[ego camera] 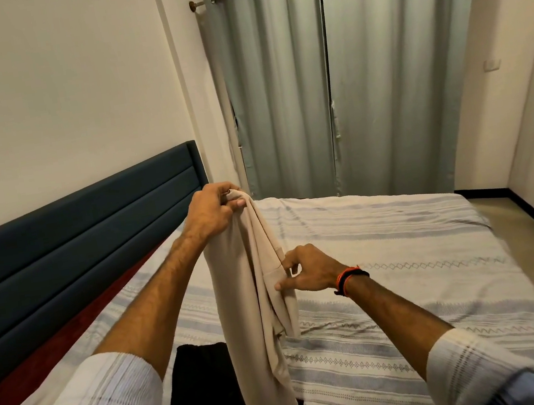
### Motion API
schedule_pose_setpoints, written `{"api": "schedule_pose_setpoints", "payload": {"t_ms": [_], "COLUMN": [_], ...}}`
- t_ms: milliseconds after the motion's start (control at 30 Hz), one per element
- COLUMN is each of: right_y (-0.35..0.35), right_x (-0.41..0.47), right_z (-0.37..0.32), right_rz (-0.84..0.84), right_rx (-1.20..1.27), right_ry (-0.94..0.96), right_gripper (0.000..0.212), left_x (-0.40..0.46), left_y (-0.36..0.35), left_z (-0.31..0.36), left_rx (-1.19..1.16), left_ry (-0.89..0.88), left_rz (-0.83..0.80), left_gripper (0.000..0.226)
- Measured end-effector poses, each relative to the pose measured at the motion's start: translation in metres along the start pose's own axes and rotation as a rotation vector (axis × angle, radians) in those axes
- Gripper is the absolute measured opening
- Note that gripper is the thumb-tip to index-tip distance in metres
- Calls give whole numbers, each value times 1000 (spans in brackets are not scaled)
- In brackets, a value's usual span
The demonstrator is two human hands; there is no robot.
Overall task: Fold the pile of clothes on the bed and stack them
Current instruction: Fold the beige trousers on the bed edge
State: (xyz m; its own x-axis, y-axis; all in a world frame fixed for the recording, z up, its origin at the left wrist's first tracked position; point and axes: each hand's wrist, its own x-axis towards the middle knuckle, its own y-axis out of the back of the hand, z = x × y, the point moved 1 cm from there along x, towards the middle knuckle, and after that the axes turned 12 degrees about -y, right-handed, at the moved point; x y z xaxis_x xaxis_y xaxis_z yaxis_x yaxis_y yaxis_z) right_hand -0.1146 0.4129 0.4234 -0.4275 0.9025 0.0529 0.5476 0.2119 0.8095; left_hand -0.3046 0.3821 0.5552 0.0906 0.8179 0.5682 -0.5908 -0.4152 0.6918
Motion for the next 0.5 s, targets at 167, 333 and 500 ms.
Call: {"api": "schedule_pose_setpoints", "payload": {"t_ms": [167, 333, 500], "right_y": [-6, -10, -12], "right_x": [1, -3, -7], "right_z": [2, 0, 3], "right_rz": [-150, -313, -401], "right_rx": [-219, -336, -367], "right_ry": [-115, -181, -217], "right_gripper": [46, 54, 71], "left_x": [-3, -4, -4], "left_y": [1, 3, 5], "left_z": [-2, -1, -2], "left_rx": [12, 20, 14], "left_ry": [16, 26, 35], "left_rz": [11, 38, 56], "left_gripper": [26, 28, 26]}}
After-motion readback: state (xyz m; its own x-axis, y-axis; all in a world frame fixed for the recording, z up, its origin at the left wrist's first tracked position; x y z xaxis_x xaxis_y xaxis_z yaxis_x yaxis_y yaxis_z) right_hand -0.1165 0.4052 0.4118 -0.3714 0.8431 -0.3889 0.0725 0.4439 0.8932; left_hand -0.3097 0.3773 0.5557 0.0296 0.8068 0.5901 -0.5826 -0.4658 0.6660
